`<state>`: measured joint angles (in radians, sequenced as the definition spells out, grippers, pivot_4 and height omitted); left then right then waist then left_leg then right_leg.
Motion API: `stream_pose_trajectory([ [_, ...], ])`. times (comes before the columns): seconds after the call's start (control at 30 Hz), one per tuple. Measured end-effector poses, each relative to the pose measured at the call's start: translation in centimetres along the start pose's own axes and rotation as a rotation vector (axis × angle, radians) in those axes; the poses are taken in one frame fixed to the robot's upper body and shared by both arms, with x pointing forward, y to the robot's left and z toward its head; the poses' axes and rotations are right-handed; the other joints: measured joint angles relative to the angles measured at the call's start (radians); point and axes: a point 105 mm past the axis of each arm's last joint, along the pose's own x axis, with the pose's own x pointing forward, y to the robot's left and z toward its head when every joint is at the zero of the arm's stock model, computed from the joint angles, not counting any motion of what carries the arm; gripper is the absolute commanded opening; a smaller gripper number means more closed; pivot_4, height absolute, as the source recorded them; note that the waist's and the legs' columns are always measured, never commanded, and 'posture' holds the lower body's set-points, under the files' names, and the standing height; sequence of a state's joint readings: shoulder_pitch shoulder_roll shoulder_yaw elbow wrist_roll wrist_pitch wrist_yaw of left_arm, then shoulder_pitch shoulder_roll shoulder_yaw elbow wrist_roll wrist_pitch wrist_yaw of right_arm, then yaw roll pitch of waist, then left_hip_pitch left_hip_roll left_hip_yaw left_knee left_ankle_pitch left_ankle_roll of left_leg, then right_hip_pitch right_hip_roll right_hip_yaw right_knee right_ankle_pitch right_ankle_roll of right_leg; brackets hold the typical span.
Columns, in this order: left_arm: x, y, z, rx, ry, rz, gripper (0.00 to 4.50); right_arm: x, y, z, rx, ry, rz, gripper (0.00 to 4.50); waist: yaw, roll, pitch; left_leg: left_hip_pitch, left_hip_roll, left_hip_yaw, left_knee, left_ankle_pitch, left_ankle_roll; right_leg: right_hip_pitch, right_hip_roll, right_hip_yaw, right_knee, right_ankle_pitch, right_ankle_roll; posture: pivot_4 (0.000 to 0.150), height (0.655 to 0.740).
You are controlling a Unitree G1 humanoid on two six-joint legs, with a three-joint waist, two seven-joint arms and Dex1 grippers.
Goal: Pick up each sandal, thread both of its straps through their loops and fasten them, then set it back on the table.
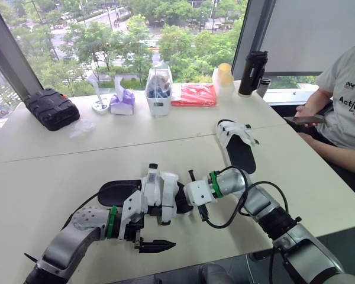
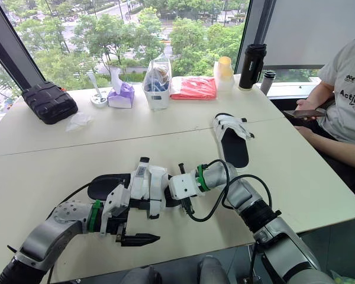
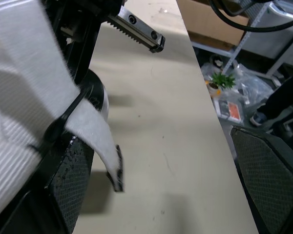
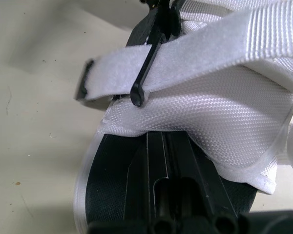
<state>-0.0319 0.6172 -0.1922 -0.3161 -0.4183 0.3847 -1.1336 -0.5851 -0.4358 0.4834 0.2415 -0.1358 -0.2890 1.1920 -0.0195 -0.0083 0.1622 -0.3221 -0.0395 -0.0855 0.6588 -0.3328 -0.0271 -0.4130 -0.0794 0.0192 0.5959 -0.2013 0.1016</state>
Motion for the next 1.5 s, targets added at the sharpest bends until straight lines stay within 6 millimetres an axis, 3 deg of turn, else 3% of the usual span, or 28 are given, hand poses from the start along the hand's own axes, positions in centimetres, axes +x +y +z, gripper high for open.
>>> stream_pose_trajectory([
  [0.03,0.0,0.1,0.0,-0.002,-0.001,0.009,3.63,0.0,0.0,0.0,0.000,-0.001,0.000,0.00,0.000,0.000,0.000,0.000,0.000,0.000,0.000,0.000,0.000,0.000,0.000,0.000,0.000,0.000,0.000,0.150,0.7400],
  [0.27,-0.3,0.4,-0.2,-0.061,0.001,0.036,0.06,0.1,0.0,0.1,-0.004,-0.006,0.003,0.00,-0.003,0.000,0.000,0.000,0.000,0.000,-0.002,0.000,0.000,-0.001,0.000,0.000,0.000,0.000,0.000,0.150,0.7400],
  [0.47,-1.1,-0.2,-1.0,-0.132,0.034,0.020,0.02,0.2,0.0,0.2,-0.004,-0.009,0.003,0.00,-0.005,0.000,0.000,0.000,0.000,0.000,-0.003,0.000,0.000,-0.002,0.000,0.000,0.000,-0.001,0.000,0.150,0.7400],
  [0.73,-2.1,-3.0,-2.2,-0.204,0.109,-0.078,0.02,0.5,0.1,0.4,-0.007,-0.019,0.006,0.00,-0.013,0.000,0.000,0.000,0.001,0.001,-0.009,0.000,0.000,-0.005,0.000,0.000,0.000,-0.002,-0.002,0.150,0.7400],
  [1.17,-2.5,-3.6,-1.7,-0.082,0.114,-0.101,0.02,0.7,0.2,0.6,-0.015,-0.026,0.013,0.00,-0.024,0.000,0.000,-0.001,0.001,0.001,-0.012,0.000,0.000,-0.008,0.000,0.000,0.000,-0.003,-0.004,0.150,0.7400],
  [1.23,-2.5,-3.4,-1.0,-0.077,0.087,-0.099,0.02,0.6,0.2,0.6,-0.014,-0.025,0.013,0.00,-0.023,0.000,0.000,-0.001,0.001,0.001,-0.011,0.000,0.000,-0.007,0.000,0.000,0.000,-0.003,-0.004,0.150,0.7400],
  [1.5,-3.6,0.5,5.1,-0.073,-0.101,0.026,0.02,0.6,0.1,0.6,-0.018,-0.026,0.012,0.00,-0.023,-0.001,0.000,-0.001,0.000,0.001,-0.011,0.000,0.000,-0.007,0.000,0.000,0.000,-0.003,-0.003,0.150,0.7400],
])
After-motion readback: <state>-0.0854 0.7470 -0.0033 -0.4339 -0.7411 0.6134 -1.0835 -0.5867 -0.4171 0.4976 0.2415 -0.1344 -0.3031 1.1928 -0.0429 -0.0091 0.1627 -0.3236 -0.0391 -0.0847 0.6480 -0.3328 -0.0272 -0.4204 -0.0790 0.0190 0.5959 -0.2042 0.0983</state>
